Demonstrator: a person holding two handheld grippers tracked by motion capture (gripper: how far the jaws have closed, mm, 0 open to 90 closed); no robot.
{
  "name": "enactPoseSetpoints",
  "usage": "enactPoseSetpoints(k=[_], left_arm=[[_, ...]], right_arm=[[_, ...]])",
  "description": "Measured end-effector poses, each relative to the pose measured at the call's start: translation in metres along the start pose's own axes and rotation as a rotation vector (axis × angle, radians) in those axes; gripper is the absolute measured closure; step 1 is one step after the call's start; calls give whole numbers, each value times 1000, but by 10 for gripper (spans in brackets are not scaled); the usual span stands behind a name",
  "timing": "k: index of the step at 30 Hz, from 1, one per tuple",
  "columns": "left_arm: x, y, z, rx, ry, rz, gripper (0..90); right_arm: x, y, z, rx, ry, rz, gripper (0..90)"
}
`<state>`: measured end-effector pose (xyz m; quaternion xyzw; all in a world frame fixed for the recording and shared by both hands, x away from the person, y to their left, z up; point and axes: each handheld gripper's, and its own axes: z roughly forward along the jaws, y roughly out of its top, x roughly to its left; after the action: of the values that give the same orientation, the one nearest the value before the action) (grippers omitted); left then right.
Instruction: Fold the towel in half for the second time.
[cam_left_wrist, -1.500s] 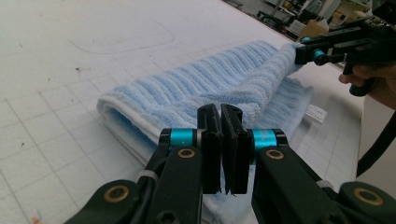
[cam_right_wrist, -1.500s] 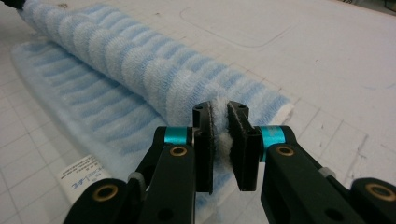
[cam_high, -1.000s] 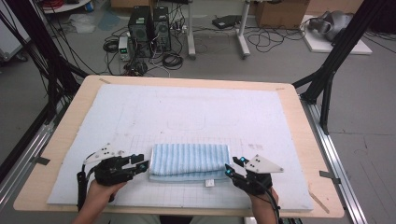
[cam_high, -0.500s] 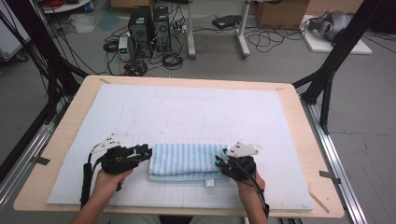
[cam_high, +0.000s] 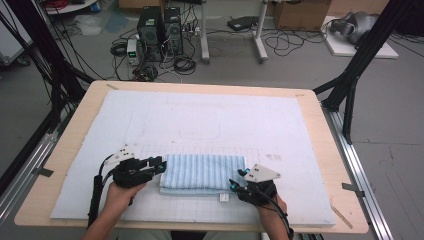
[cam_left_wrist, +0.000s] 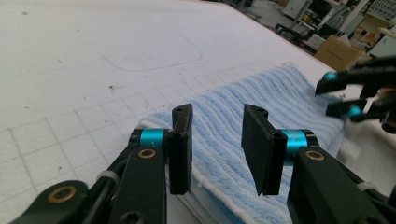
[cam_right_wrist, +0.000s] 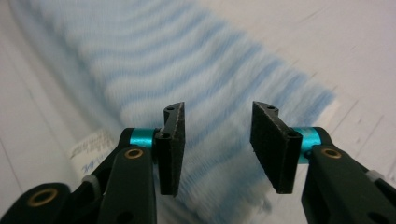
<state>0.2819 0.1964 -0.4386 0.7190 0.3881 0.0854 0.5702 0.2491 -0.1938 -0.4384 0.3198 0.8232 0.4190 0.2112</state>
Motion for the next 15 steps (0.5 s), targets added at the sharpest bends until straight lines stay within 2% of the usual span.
enactPoseSetpoints(k=[2,6,8,11,15], left_arm=[[-1,-2,4,19,2,13,650],[-3,-7,14,89,-14,2,694],[-5,-9,17,136,-14,19,718],[-8,-11,17,186,-18,26,757],[-11,-13,14,250,-27,62,775]], right_arm=[[-5,6,0,-36,-41,32,540],[-15,16,10,-15,-109,53,542],[-17,18,15,9,-129,49,530],[-19,17,23,39,-138,49,516],[-18,11,26,74,-134,35,516]])
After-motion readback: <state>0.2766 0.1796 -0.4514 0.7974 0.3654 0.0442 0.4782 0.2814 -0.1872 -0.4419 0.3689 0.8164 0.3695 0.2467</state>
